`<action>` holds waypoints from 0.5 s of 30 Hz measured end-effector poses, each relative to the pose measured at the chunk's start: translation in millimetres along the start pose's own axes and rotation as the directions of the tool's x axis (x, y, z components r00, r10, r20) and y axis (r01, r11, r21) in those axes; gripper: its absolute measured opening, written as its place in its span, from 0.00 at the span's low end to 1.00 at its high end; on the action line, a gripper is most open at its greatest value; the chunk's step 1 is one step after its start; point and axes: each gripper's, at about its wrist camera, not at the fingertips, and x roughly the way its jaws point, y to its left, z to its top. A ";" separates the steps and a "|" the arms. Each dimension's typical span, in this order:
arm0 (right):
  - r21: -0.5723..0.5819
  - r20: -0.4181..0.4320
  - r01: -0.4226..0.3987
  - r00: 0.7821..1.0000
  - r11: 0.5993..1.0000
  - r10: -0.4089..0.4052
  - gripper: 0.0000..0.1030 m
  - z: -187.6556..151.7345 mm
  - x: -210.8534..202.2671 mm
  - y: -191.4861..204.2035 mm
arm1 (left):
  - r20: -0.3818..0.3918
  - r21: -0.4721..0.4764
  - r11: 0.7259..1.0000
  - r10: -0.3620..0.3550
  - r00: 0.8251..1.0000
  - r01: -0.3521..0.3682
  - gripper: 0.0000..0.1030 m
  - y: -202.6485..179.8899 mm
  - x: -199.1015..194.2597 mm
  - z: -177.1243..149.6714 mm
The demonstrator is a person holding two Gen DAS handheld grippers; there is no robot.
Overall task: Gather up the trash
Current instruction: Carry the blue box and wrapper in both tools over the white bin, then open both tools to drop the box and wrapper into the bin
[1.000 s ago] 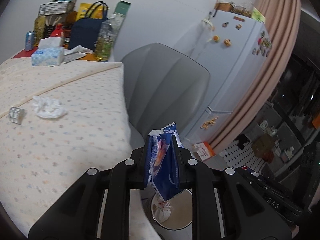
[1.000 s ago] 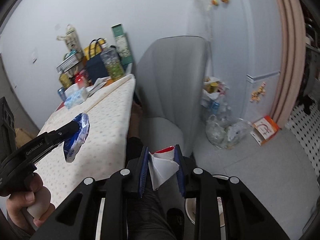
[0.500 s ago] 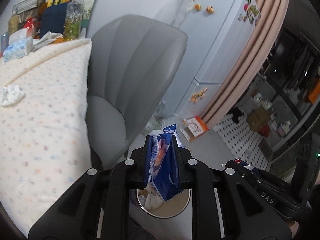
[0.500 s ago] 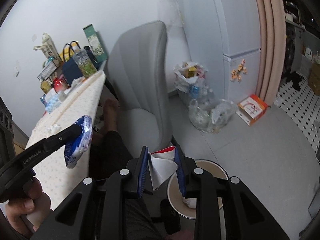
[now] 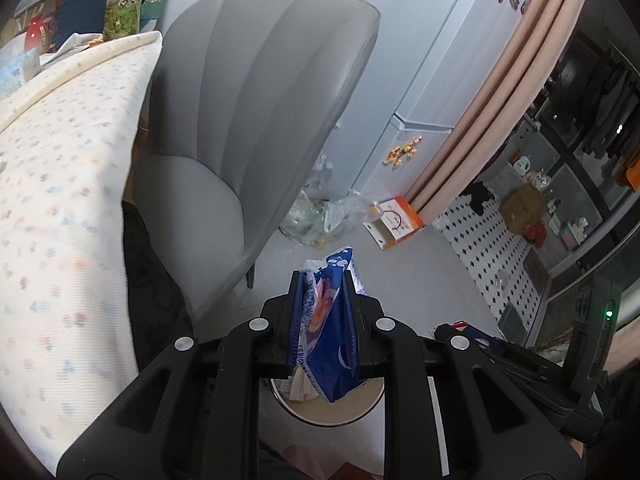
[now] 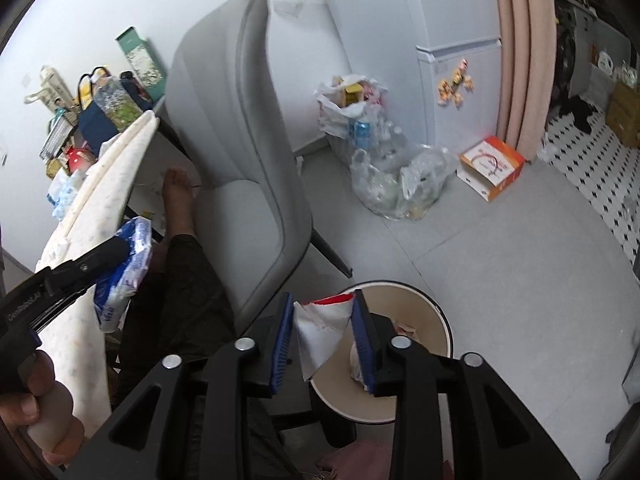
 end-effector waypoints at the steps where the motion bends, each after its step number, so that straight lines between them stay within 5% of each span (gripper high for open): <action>1: 0.007 -0.001 0.005 1.000 1.000 -0.005 0.35 -1.3 1.6 -3.4 | -0.004 0.006 1.000 0.000 1.000 0.000 0.18 0.3 0.9 0.0; 6: 0.044 -0.028 0.002 1.000 0.999 0.000 0.52 -6.4 13.9 -23.1 | -0.030 0.031 1.000 0.000 1.000 0.001 0.18 -7.1 10.6 -2.6; 8: 0.064 -0.016 -0.001 1.000 0.998 0.002 0.66 -6.1 12.8 -30.4 | -0.038 0.029 1.000 0.001 0.999 0.000 0.18 -8.3 13.6 -3.4; 15: 0.102 0.021 -0.029 0.999 0.994 0.027 0.74 -1.5 1.7 -42.2 | -0.069 0.040 0.999 -0.005 0.998 0.008 0.18 -16.4 23.9 -4.8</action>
